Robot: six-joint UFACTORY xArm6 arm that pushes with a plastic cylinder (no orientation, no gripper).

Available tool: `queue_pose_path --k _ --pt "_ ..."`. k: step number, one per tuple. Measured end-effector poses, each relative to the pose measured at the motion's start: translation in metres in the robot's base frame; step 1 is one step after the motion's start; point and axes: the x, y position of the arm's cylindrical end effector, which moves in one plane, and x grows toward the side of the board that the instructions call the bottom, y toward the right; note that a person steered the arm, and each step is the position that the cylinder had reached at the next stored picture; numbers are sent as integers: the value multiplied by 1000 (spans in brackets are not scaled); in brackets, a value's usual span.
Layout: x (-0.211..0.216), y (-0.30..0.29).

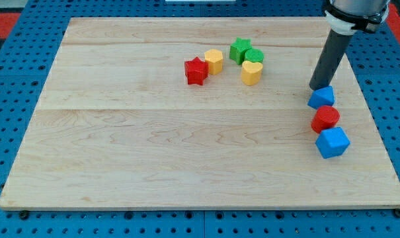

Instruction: Push the yellow hexagon slightly up

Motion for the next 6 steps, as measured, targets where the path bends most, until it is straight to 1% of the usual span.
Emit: queue_pose_path --k 1,2,4,5,6 --pt "-23 -7" --pt "-37 -36" --pt "4 -92" --pt "8 -140" --pt "-13 -174"
